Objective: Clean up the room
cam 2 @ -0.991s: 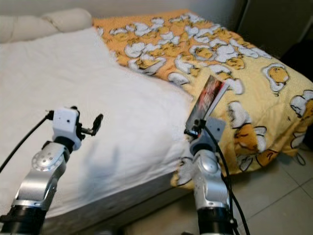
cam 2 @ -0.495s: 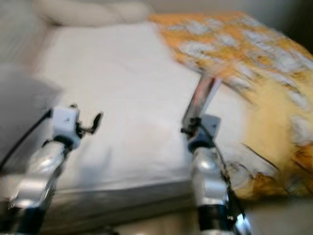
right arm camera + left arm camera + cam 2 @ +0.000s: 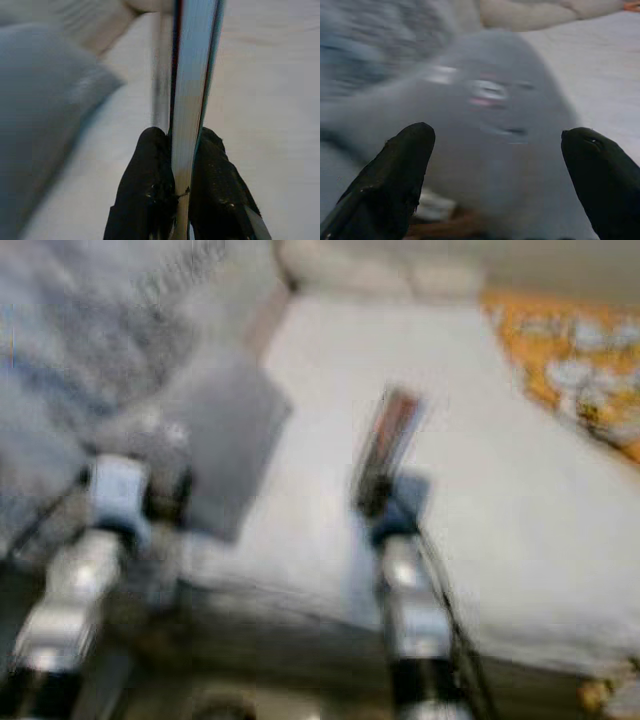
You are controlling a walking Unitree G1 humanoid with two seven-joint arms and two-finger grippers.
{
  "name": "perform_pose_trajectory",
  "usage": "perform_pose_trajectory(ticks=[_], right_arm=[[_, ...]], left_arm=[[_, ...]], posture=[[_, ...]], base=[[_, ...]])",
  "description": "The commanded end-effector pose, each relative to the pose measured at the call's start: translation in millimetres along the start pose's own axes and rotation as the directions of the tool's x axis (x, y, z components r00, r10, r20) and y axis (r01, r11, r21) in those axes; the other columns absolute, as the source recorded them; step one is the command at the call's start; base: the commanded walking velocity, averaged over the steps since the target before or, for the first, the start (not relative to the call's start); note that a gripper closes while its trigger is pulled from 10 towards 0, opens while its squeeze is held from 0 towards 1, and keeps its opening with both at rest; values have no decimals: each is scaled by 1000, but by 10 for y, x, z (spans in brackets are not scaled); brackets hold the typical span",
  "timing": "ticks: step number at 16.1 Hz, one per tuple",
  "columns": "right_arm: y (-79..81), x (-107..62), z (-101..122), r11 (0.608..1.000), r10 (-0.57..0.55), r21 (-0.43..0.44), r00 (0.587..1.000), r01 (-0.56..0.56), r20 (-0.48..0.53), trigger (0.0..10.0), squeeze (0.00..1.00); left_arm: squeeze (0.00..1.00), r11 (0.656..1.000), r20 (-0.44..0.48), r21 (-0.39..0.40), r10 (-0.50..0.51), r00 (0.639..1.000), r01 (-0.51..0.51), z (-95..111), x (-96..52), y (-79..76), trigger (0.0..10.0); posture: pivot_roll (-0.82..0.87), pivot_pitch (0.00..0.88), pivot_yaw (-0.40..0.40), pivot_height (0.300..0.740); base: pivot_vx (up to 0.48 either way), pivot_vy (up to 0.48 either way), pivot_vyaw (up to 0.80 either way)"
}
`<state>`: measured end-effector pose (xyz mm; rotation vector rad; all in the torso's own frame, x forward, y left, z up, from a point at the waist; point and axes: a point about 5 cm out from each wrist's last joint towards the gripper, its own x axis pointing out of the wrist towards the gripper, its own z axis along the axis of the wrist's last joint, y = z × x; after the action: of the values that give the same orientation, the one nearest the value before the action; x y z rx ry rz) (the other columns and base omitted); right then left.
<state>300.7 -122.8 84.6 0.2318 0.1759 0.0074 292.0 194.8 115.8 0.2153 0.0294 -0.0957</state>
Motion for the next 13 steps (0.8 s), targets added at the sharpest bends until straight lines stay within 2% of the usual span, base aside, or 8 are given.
perform_pose_trajectory(ticks=[1, 7, 12, 13], right_arm=[[-138, 11, 106, 999, -35, -7, 999, 36, 37, 10000, 0], [-142, 8, 90, 999, -33, -10, 999, 33, 30, 10000, 0], [-125, 26, 97, 998, -25, -50, 999, 27, 32, 10000, 0], [-132, 28, 93, 998, -32, -60, 999, 34, 30, 10000, 0]], left_arm=[[90, 1000, 34, 1, -31, 999, 31, 70, 35, -111, 10000], [118, 998, 63, -12, -53, 997, 54, 114, 44, -144, 10000], [125, 999, 72, -23, -29, 997, 31, 135, 69, -112, 10000], [129, 999, 72, -22, -30, 997, 32, 138, 75, -107, 10000]], posture=[[111, 0, -3, 740], [112, 0, -4, 740], [113, 0, -1, 740], [113, 0, 1, 740]], base=[[0, 0, 0], [0, 0, 0], [283, 0, 0], [304, 0, 800]])
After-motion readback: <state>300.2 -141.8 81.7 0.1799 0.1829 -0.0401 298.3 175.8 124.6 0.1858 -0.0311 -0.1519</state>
